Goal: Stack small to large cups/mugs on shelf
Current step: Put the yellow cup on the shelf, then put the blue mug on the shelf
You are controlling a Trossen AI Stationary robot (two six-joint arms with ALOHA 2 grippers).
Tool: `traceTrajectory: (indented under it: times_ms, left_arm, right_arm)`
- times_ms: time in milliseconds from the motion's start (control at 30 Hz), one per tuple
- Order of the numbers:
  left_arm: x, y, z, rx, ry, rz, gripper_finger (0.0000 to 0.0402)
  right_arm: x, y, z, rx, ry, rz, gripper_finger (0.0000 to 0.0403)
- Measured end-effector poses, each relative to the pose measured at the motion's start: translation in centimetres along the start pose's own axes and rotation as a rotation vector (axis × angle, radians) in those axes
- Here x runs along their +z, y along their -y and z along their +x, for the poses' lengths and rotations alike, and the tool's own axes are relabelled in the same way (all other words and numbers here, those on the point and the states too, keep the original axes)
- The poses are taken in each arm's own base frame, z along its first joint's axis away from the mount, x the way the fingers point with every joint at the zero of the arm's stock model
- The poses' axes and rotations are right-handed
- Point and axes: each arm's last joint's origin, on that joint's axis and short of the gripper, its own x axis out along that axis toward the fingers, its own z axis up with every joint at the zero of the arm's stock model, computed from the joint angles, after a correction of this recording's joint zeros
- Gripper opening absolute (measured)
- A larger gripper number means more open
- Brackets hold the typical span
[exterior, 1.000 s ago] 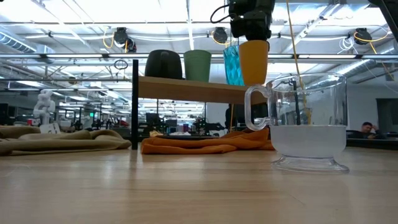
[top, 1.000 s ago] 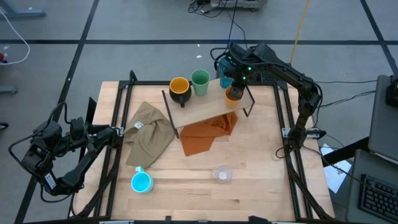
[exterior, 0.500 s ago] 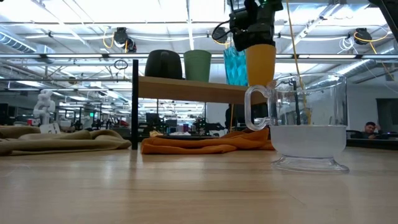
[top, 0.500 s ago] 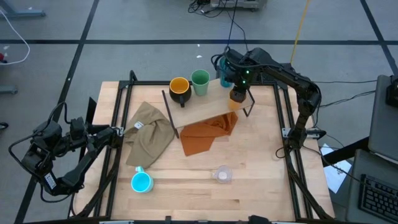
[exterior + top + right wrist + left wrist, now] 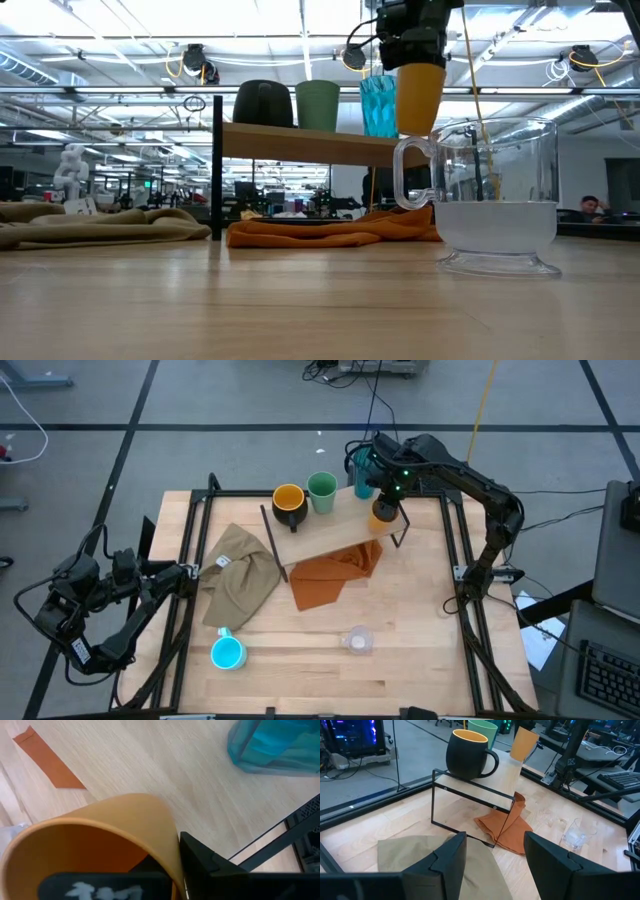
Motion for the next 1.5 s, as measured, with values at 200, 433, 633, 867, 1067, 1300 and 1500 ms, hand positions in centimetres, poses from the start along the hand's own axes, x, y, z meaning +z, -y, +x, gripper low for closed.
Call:
traceTrajectory:
  times_ms: [200, 433, 633, 867, 1067, 1300, 1500]
  left_arm:
    - [0.0, 0.0, 0.0, 0.000, -0.001, 0.000, 0.0200]
    - [0.0, 0.0, 0.0, 0.000, -0.002, 0.006, 0.0200]
    - [0.0, 0.0, 0.0, 0.000, -0.004, 0.005, 0.0200]
    - [0.0, 0.0, 0.0, 0.000, -0.004, 0.006, 0.0200]
    - [0.0, 0.0, 0.0, 0.000, -0.004, 0.004, 0.0200]
    - [0.0, 0.0, 0.0, -0.001, -0.001, 0.004, 0.0200]
    - [0.0, 0.0, 0.0, -0.001, 0.000, 0.004, 0.0200]
  right_arm:
    - [0.0, 0.0, 0.0, 0.003, -0.004, 0.003, 0.0035]
    - [0.1, 0.0, 0.0, 0.002, 0.007, 0.032, 0.0094]
    - [0.1, 0.0, 0.0, 0.001, 0.007, 0.036, 0.0124]
    - [0.1, 0.0, 0.0, 0.001, 0.005, 0.036, 0.0128]
    - [-0.1, -0.1, -0.4, -0.003, 0.020, 0.030, 0.0128]
    - [-0.9, -0.6, -2.2, -0.016, 0.091, 0.025, 0.0128]
    - [-1.7, -1.0, -4.1, -0.032, 0.184, 0.014, 0.0128]
